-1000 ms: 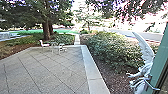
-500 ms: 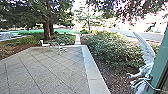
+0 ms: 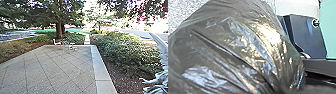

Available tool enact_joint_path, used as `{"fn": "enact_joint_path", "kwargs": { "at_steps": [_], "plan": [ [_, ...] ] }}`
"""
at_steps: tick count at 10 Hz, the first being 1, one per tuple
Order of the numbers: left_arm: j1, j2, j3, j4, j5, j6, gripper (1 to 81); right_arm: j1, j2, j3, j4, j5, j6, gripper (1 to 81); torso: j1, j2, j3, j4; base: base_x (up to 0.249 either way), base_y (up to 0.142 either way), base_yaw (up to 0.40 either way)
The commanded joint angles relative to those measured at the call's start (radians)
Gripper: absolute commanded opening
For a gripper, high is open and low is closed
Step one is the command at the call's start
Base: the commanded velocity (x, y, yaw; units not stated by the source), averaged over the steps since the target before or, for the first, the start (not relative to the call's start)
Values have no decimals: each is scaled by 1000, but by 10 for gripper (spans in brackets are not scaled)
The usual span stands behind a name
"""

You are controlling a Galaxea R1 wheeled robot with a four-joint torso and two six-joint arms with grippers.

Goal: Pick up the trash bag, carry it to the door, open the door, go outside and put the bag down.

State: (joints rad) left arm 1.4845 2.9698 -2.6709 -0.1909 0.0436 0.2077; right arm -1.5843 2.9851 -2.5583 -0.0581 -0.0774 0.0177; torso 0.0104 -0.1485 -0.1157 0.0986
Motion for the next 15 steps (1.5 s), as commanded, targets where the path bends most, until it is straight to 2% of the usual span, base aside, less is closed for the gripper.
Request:
{"fn": "enact_joint_path", "kwargs": {
  "at_steps": [1,3,4,5,6,7,8,9,10,11,12,13,15],
  "plan": [
    [-89,-20,2,-56,51,-1,10,45,7,15,-9,-59,-7,811,0,0,-75,55,0,0,0],
    [-147,-47,2,-130,62,-1,10,43,10,15,-9,-61,-7,811,-1,0,-108,96,0,0,0],
    [-181,-58,3,-160,64,-1,10,43,10,15,-9,-61,-7,811,-1,0,-138,109,0,0,0],
    [-218,-72,3,-190,67,-1,10,43,10,15,-11,-61,-7,811,0,0,-142,102,0,0,0],
    [-270,-95,3,-221,103,-1,10,46,10,14,-8,-68,-7,811,0,0,-110,90,0,0,0],
    [-324,-131,3,-272,149,-1,10,46,10,12,-8,-68,-7,811,0,1,-120,96,0,0,0],
    [-370,-159,11,-301,186,-1,10,46,10,11,-8,-67,-7,811,0,1,-129,123,0,0,0],
    [-405,-181,29,-314,202,-1,10,45,10,11,-9,-67,-7,811,0,1,-129,196,0,0,0],
    [-431,-198,52,-314,203,-1,10,45,11,11,-9,-67,-7,811,0,1,-126,205,0,0,0],
    [-457,-210,77,-315,203,-1,10,45,13,11,-9,-67,-7,811,0,1,-125,226,0,0,0],
    [-483,-221,95,-323,203,-2,10,43,13,11,-9,-67,-7,811,0,1,-146,256,0,0,0],
    [-514,-227,97,-335,205,-2,10,42,13,11,-9,-65,-7,811,1,1,-179,274,0,0,0],
    [-587,-242,91,-338,272,-4,10,39,11,11,-2,-64,-7,811,0,1,-218,318,0,0,0]
  ]
}}
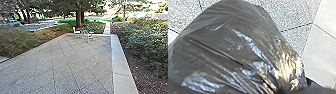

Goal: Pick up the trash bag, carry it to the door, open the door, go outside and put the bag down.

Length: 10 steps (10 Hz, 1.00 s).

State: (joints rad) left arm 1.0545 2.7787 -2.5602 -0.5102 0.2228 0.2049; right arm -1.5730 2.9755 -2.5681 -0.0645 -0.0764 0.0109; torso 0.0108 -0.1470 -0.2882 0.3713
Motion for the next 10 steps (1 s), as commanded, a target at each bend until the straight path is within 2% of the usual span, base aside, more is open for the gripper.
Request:
{"fn": "enact_joint_path", "kwargs": {
  "at_steps": [1,2,4,5,6,7,8,10],
  "plan": [
    [-191,-59,-22,-28,112,-1,10,27,21,20,6,-65,0,811,0,0,-67,63,0,0,0],
    [-221,-65,-22,-37,128,-2,10,27,21,20,6,-63,0,811,0,0,-92,81,0,0,0],
    [-268,-62,-35,-59,129,-5,10,26,21,20,5,-63,0,811,0,1,-150,128,0,0,0],
    [-290,-57,-49,-68,130,-5,10,26,21,20,6,-65,0,811,1,1,-103,86,0,0,0],
    [-308,-51,-66,-65,130,-5,10,27,21,20,5,-65,0,811,1,1,-125,106,0,0,0],
    [-333,-45,-78,-59,130,-5,10,26,21,20,8,-65,0,811,1,1,-130,117,0,0,0],
    [-362,-34,-92,-47,136,-5,10,26,21,20,9,-63,0,811,1,1,-137,119,0,0,0],
    [-419,-11,-129,-44,197,-5,10,26,21,20,12,-63,1,811,1,1,-135,120,0,0,0]
  ]
}}
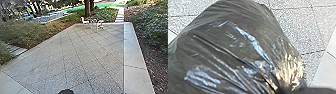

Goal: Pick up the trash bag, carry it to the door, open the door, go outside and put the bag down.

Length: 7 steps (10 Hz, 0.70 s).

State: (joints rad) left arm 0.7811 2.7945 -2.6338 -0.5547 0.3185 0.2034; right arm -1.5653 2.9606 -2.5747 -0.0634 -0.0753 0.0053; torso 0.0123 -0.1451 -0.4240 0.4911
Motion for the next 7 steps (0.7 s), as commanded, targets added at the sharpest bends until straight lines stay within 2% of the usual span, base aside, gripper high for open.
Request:
{"fn": "enact_joint_path", "kwargs": {
  "at_steps": [1,3,4,5,6,7],
  "plan": [
    [-159,-21,-66,1,123,-2,10,17,37,27,13,-64,7,811,0,0,0,0,0,0,0],
    [-163,-22,-66,1,128,-2,10,17,45,24,10,-66,8,811,0,0,0,0,0,0,0],
    [-159,-22,-66,1,129,-1,811,18,45,19,10,-64,8,811,1,0,0,0,0,0,0],
    [-148,-19,-63,1,132,1,811,18,46,18,10,-64,10,811,1,0,0,0,0,0,0],
    [-125,-12,-63,4,171,10,811,17,45,16,10,-63,10,811,1,0,0,0,0,0,0],
    [-80,11,-63,44,197,34,811,17,45,12,11,-63,13,811,1,0,37,0,0,0,0]
  ]
}}
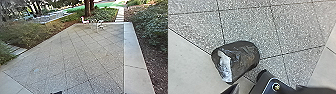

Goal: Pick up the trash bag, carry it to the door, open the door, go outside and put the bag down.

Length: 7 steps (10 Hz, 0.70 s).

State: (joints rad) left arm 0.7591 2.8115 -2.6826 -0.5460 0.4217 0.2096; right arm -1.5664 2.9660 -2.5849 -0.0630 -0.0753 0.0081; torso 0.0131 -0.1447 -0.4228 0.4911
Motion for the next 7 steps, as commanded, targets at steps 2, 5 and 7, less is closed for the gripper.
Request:
{"fn": "enact_joint_path", "kwargs": {
  "at_steps": [2,5,7],
  "plan": [
    [88,60,-17,155,86,33,811,19,40,22,12,-61,13,811,0,0,88,-74,0,0,0],
    [272,128,-13,282,81,51,811,25,41,22,14,-61,15,811,0,0,127,-147,0,0,0],
    [375,142,-13,337,21,57,811,27,41,22,12,-61,15,811,0,0,160,-202,0,0,0]
  ]
}}
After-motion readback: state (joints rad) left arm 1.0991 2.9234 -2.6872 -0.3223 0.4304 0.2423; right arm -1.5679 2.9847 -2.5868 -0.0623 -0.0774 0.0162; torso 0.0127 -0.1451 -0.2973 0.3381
